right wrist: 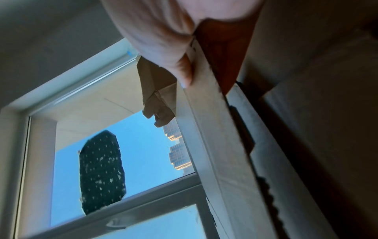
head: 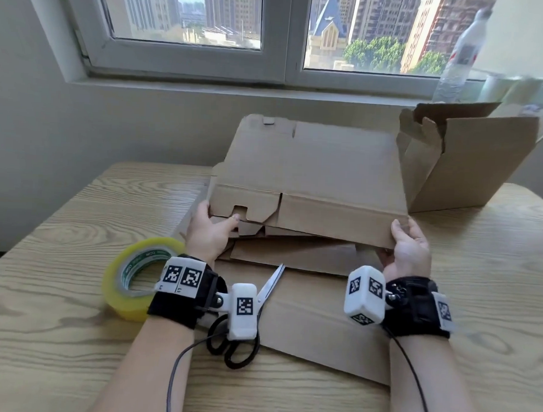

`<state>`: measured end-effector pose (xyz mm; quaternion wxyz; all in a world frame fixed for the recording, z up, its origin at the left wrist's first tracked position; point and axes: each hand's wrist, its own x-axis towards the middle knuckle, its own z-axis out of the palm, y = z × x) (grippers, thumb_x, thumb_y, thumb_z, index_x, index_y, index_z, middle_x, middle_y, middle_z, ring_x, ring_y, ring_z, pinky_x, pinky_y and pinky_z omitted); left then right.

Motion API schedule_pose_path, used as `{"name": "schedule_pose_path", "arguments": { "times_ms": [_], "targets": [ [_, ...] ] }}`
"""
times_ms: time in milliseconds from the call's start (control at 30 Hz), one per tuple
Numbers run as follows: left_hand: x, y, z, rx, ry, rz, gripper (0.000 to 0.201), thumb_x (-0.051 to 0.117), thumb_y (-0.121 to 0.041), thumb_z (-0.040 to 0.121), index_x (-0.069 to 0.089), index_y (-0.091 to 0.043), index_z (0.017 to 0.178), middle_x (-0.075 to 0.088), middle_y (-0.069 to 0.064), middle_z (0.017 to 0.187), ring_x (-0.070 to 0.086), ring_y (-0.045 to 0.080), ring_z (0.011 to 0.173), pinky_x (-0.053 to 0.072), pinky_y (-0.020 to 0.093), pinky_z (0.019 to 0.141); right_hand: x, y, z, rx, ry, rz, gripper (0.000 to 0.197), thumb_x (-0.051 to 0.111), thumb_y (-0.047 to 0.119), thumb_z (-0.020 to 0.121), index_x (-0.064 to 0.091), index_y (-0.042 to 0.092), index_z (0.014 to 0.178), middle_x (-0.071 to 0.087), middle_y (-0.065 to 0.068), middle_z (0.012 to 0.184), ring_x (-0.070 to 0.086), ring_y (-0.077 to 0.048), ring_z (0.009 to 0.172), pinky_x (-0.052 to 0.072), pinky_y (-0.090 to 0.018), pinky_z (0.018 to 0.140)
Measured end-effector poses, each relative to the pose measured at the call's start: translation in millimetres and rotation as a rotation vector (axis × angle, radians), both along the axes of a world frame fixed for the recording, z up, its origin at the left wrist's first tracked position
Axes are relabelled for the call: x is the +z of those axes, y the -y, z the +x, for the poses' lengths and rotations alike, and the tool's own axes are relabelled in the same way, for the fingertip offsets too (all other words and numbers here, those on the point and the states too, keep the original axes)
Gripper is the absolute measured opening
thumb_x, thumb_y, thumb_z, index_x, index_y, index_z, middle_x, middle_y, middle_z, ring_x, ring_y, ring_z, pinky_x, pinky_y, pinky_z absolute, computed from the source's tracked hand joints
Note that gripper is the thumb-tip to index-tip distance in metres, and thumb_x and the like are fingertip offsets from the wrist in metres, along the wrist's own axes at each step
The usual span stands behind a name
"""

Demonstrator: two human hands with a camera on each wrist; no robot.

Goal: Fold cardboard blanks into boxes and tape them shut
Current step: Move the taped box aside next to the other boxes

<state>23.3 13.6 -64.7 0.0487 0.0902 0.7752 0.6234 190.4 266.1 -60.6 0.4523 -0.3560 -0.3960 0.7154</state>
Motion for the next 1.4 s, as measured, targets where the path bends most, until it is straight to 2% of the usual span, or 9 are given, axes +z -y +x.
{"name": "schedule_pose_path", "arguments": {
  "times_ms": [133,267,467,567,667,733,933,1133,1400],
  "targets": [
    [8.2,5.5,4.2,0.053,-0.007,0.039,0.046,0.076,-0.027,0.077,0.059,-0.011,0.117,0.067,0.008,0.116,0.061,0.026,0.111,0.046,0.047,0.103,-13.3,0.6,-7.0,0.031,0.18,0.05,0.018,0.061,0.005,0.093,0.069,0.011,0.108,0.07,-0.013,0.111,0.066,-0.031,0.108,0.054,-0.05,0.096],
    [4.8,4.6,3.7,0.043,0.078,0.022,0.064,0.076,-0.028,0.064,0.058,-0.004,0.121,0.067,0.012,0.115,0.062,0.03,0.11,0.047,0.046,0.102,-28.4,-3.2,-11.7,0.011,0.44,0.175,0.017,0.063,0.009,0.087,0.067,0.019,0.075,0.071,-0.008,0.091,0.067,-0.036,0.1,0.054,-0.053,0.092],
    [-8.9,1.4,-8.7,-0.02,0.164,-0.071,0.08,0.071,-0.054,0.046,0.062,-0.015,0.116,0.067,0.002,0.117,0.056,0.029,0.119,0.041,0.048,0.107,-14.1,3.4,-2.1,-0.025,0.759,0.482,0.057,0.065,0.008,0.086,0.051,0.008,0.141,0.059,-0.014,0.133,0.052,-0.032,0.126,0.039,-0.035,0.105],
    [-10.2,-0.1,-9.0,-0.081,0.202,-0.117,0.066,0.075,-0.056,0.049,0.067,-0.019,0.103,0.068,0.002,0.114,0.054,0.03,0.123,0.042,0.046,0.107,-11.3,2.6,-3.8,0.123,0.814,0.581,0.057,0.065,0.03,0.084,0.055,0.012,0.138,0.056,-0.013,0.138,0.051,-0.033,0.126,0.04,-0.043,0.107],
    [1.8,0.9,4.4,-0.112,0.193,-0.221,0.098,0.073,-0.059,0.054,0.05,-0.012,0.137,0.051,0.011,0.141,0.036,0.031,0.138,0.029,0.044,0.115,-8.4,2.9,-3.6,0.199,0.986,0.559,0.051,0.06,0.04,0.09,0.055,0.017,0.135,0.056,-0.009,0.137,0.048,-0.034,0.128,0.035,-0.047,0.108],
    [9.7,-0.3,12.3,-0.142,0.172,-0.331,0.093,0.075,-0.053,0.072,0.038,-0.011,0.146,0.039,0.01,0.15,0.022,0.03,0.143,0.02,0.038,0.116,-5.4,3.9,-3.3,0.232,1.086,0.571,0.048,0.055,0.05,0.089,0.058,0.017,0.123,0.056,-0.009,0.134,0.044,-0.035,0.128,0.031,-0.051,0.108],
    [13.7,-2.6,16.3,-0.199,0.116,-0.463,0.089,0.075,-0.044,0.081,0.029,-0.021,0.153,0.03,0.008,0.156,0.011,0.029,0.146,0.014,0.033,0.116,14.6,34.6,-10.0,0.428,1.16,0.804,0.093,0.067,0.058,0.083,0.017,0.03,0.157,-0.002,-0.001,0.166,-0.011,-0.026,0.152,-0.003,-0.058,0.118],
    [15.9,-3.0,11.3,-0.201,0.157,-0.401,0.125,0.072,-0.057,0.04,0.029,-0.022,0.152,0.036,0.007,0.154,0.025,0.027,0.144,0.023,0.042,0.119,20.3,86.9,-54.3,0.796,1.291,0.945,0.114,0.081,0.047,0.074,0.004,0.035,0.158,-0.008,-0.003,0.166,-0.014,-0.028,0.152,-0.008,-0.053,0.119],
    [23.9,-10.1,18.4,-0.141,0.085,-0.58,0.09,0.078,-0.038,0.079,0.027,-0.025,0.152,0.027,0.013,0.152,0.019,0.033,0.141,0.02,0.039,0.116,18.6,85.2,-51.7,0.723,1.336,1.054,0.084,0.068,0.058,0.083,0.027,0.035,0.153,0.015,0.002,0.164,0.012,-0.025,0.15,0.014,-0.043,0.118]
  ]
}}
